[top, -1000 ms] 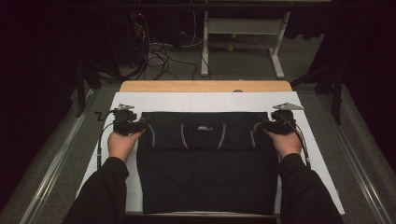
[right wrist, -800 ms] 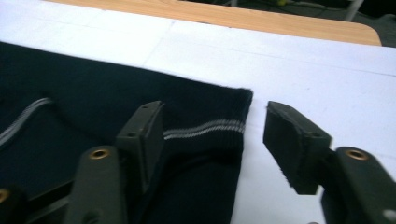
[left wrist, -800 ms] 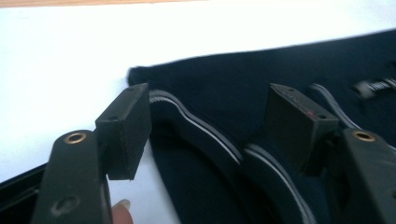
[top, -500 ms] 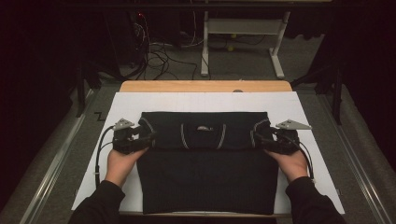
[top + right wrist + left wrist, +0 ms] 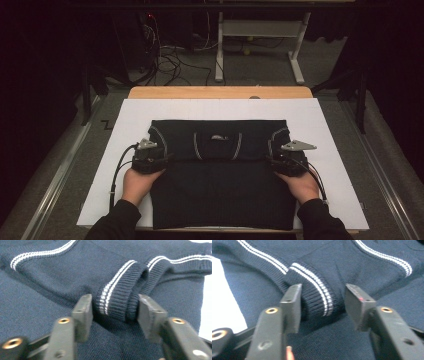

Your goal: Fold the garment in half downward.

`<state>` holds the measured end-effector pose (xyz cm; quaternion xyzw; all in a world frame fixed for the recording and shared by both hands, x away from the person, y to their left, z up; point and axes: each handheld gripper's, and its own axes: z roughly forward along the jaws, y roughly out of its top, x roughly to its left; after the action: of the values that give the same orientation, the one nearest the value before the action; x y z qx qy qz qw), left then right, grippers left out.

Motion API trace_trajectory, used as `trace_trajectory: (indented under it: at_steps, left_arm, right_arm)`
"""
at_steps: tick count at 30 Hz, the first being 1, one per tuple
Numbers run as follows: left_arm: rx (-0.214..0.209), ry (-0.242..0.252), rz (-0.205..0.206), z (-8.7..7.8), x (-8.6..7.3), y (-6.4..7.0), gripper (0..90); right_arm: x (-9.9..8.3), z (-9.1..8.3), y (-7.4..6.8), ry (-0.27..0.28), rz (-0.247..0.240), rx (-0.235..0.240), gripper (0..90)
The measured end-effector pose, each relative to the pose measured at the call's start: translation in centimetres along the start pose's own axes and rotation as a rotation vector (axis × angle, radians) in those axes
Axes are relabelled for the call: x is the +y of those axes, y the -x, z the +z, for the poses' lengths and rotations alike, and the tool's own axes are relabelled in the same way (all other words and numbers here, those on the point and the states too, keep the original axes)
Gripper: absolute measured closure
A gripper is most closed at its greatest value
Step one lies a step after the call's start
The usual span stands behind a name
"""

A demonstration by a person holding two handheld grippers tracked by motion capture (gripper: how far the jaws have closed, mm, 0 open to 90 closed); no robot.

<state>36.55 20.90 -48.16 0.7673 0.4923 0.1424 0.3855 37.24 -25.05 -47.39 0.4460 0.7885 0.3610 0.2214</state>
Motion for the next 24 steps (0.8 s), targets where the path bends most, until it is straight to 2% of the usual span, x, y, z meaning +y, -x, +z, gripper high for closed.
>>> trace_trajectory:
  at_steps: [2, 5, 7, 10, 13, 17, 21, 24]
  left_arm:
    - [0.005, 0.006, -0.003, 0.0, -0.1, 0.0, 51.4]
    - [0.015, 0.003, 0.018, 0.1, -0.2, 0.3, 55.8]
    - [0.021, 0.001, 0.03, 0.1, -0.2, 0.4, 58.6]
    - [0.017, 0.002, 0.034, 0.1, -0.2, 0.4, 62.4]
    - [0.009, 0.003, 0.039, 0.1, -0.2, 0.4, 67.2]
    - [-0.008, 0.008, 0.04, 0.0, -0.2, 0.3, 69.7]
    - [-0.024, 0.043, 0.03, -0.5, 0.0, 0.1, 69.8]
    - [-0.033, 0.067, 0.03, -1.2, 0.2, 0.2, 69.8]
  right_arm:
    - [-0.1, -0.1, -0.2, 0.009, -0.016, -0.013, 58.0]
    - [-0.1, 0.0, -0.9, 0.005, -0.079, -0.043, 64.1]
    - [-0.1, 0.0, -1.0, 0.003, -0.089, -0.045, 66.7]
    - [-0.1, 0.0, -0.8, 0.005, -0.067, -0.031, 71.5]
    - [-0.1, -0.1, -0.8, 0.009, -0.068, -0.029, 76.9]
    - [-0.1, -0.2, -0.7, 0.019, -0.064, -0.025, 78.4]
    - [-0.2, -0.6, -0.5, 0.054, -0.037, -0.005, 79.0]
    - [0.0, -1.1, -0.6, 0.085, -0.043, -0.006, 79.1]
